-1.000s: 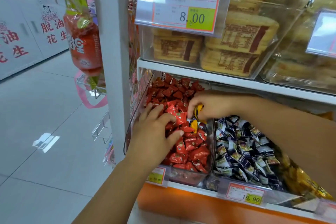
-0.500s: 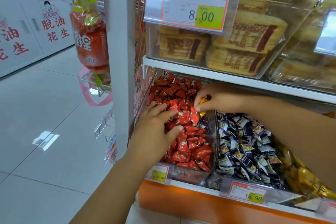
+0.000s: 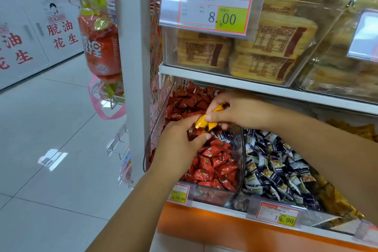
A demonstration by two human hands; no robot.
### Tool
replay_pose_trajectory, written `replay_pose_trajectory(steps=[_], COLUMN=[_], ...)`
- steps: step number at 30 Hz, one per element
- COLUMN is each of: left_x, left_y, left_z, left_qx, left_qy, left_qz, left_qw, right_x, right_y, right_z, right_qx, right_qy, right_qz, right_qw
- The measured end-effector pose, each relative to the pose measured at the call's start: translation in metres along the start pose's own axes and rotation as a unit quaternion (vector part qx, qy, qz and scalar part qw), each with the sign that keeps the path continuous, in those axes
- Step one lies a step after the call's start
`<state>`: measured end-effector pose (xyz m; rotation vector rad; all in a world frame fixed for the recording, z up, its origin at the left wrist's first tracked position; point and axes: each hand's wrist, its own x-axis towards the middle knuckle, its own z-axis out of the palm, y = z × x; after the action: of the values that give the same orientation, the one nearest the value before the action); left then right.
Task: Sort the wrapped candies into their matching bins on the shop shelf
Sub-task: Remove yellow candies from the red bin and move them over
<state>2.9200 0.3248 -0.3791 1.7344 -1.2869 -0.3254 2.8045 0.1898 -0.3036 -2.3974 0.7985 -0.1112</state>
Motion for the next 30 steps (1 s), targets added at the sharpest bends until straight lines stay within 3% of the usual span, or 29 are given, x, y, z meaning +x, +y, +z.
replay_pose_trajectory(steps=[10, 16, 20, 23, 25, 30], left_x=[0.0, -0.005, -0.002, -0.001, -0.001, -0.001], left_y=[-0.002, 0.005, 0.001, -0.006, -0.008, -0.013], left_z=[-0.015, -0.013, -0.013, -0.013, -0.014, -0.018], left_qx=[-0.082, -0.099, -0.094, -0.115, -0.108, -0.079], left_qy=[0.013, -0.066, -0.062, -0.057, -0.047, -0.046], left_qz=[-0.035, 0.005, -0.004, -0.03, -0.038, -0.038], left_qw=[0.996, 0.993, 0.994, 0.991, 0.992, 0.995], right_x=[-0.006, 0.0, 0.006, 0.016, 0.022, 0.033], right_y=[0.006, -0.009, -0.012, 0.004, 0.014, 0.013], right_z=[-0.005, 0.015, 0.013, -0.001, -0.002, 0.01], right_qx=[0.099, 0.116, 0.119, -0.045, -0.171, -0.289], right_qy=[-0.062, -0.029, -0.059, -0.057, -0.114, -0.244], right_qz=[0.02, -0.018, -0.01, 0.006, 0.041, 0.095], right_qw=[0.993, 0.993, 0.991, 0.997, 0.978, 0.921])
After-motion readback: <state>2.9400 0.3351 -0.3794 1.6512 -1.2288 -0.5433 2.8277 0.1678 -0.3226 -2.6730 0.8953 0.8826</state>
